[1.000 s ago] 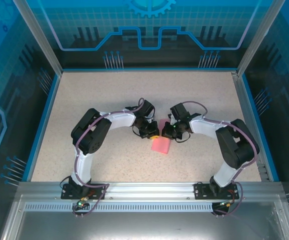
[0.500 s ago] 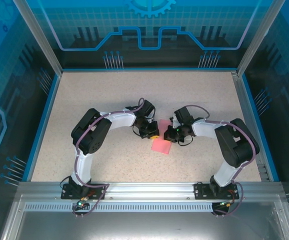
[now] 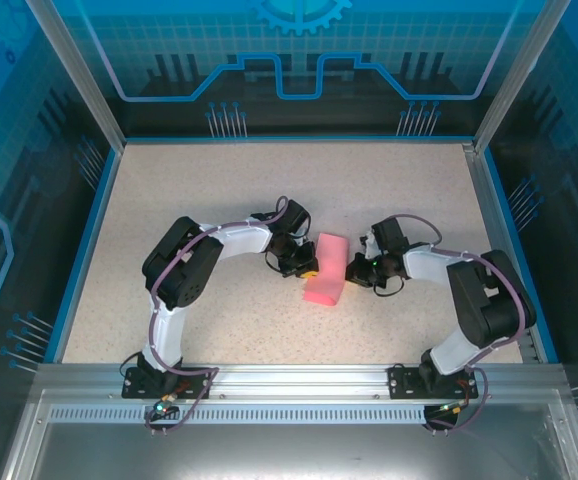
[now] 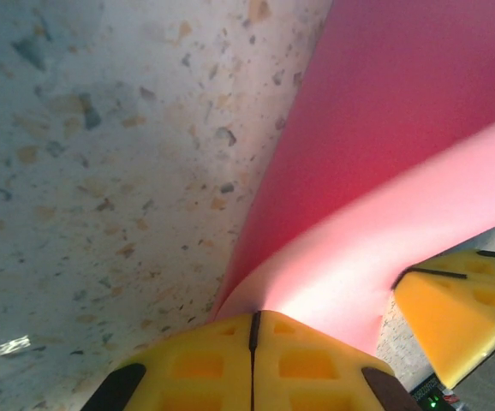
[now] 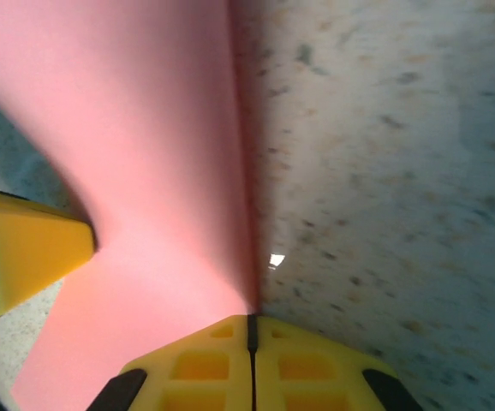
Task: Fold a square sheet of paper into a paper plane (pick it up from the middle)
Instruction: Fold the square sheet of paper in half at the center of the table.
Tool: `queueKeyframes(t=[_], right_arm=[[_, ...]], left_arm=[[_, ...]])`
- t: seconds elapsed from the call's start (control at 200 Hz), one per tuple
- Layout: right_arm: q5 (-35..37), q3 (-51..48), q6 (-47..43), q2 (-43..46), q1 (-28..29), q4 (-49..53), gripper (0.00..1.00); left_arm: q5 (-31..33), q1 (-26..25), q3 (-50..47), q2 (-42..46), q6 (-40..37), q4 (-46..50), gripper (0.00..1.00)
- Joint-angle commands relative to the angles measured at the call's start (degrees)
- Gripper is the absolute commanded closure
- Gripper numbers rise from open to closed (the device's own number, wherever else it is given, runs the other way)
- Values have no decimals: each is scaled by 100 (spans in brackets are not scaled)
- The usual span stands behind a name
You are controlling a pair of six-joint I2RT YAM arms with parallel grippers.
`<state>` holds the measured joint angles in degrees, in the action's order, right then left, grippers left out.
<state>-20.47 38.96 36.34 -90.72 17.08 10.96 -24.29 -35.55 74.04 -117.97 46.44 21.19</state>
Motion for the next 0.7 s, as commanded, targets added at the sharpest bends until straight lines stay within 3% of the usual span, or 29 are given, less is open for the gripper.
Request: queueKeyframes(t=[0.0,0.15,0.355,0.695], right_arm=[[396,-7,-27,478,-122,619,93],[214,328,14,975,199,507,91],[25,871,123,-57,703,70,92],[148,650,407,-820,368,-516,93]], left_arm=[[961,-30,-448,-635,32,1010,94],[962,-27,-400,-634,6,1038,94],[962,-29,-367,-640,-2,1071,94],[979,-27,-449,-648,-8,1072,94]])
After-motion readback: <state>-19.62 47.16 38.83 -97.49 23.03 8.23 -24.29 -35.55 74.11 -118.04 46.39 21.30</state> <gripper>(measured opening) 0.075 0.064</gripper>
